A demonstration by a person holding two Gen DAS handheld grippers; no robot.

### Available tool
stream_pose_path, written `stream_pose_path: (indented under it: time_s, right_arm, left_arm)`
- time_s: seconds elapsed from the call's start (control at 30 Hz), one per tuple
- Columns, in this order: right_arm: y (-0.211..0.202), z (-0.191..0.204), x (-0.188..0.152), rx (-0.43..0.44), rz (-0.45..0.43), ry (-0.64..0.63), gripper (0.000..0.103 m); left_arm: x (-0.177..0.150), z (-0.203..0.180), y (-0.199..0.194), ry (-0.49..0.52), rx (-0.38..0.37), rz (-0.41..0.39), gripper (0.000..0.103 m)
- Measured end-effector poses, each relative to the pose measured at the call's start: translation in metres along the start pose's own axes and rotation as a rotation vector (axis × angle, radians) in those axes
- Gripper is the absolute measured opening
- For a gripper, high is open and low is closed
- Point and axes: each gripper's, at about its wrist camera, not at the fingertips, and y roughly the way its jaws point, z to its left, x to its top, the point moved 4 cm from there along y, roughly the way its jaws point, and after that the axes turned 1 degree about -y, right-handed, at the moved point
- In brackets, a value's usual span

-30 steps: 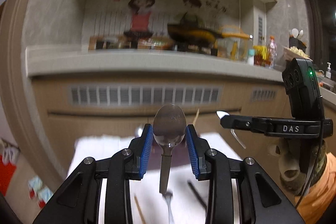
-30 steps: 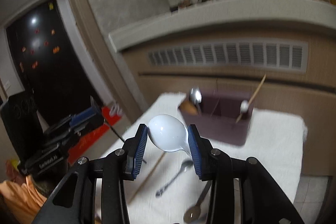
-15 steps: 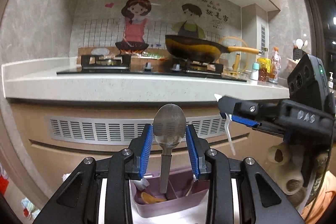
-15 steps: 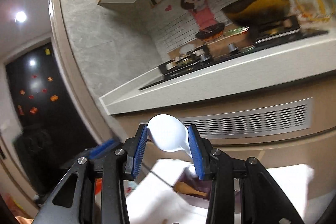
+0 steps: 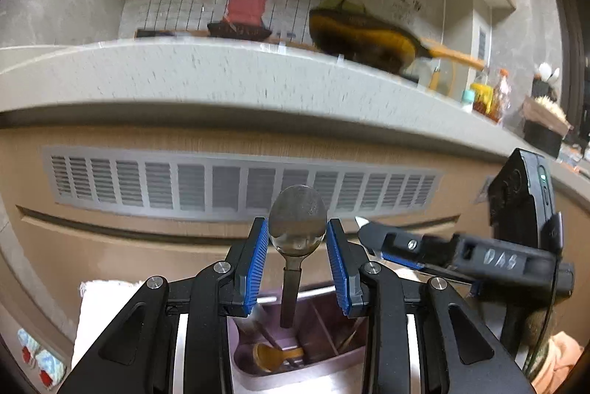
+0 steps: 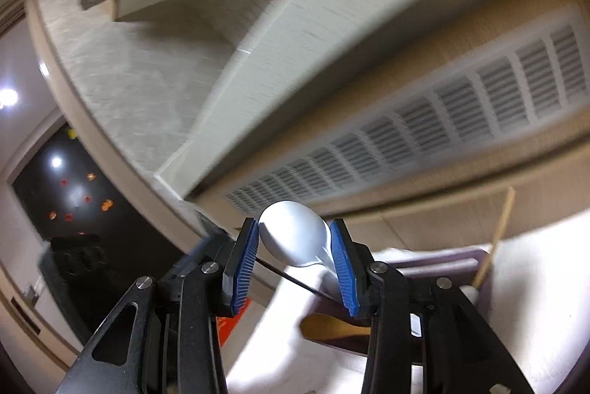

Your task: Organize utensils

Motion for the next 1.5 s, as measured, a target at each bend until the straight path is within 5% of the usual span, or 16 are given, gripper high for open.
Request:
stream_pose_path:
  time_s: [0.17,0.33,0.8,0.93,1.13,1.23,1.5]
  right_arm:
    - [0.003,-0.006,-0.023,-0.311,0.037,-0.219,0.037]
    - [-0.001,-0.003,-0.038,-0.438,0.064,-0.349,0.035]
    - [-0.013,0.024,-0.064,-0.534,0.118,-0.495,0.034]
    - [-0.033,0.033,-0.078,-0.551,0.118,-0.544,0.045]
    - [-0.067,0.043,-0.100,-0.576,0.119,-0.611,0.051]
    - [-0.086,0.048,-0.118,-0.587,0.119,-0.649,0.069]
    - [-0.132,0.045,-0.173,-0.649,0.167,-0.750,0.085]
  left_arm:
    - [-0.024,-0.009,0.012,0.044,0.034,0.054,0.034]
    - [-0.047,-0.015,0.018,0.054,0.058,0.107,0.034]
    - [-0.064,-0.008,0.024,0.005,0.090,0.191,0.036]
    - [-0.063,-0.008,-0.001,-0.011,0.102,0.150,0.054]
    - [-0.060,-0.015,-0.057,-0.011,0.113,0.060,0.066]
    - [-0.068,-0.017,-0.084,-0.008,0.115,0.043,0.069]
    - [-0.130,-0.031,-0.120,0.042,0.089,0.151,0.075]
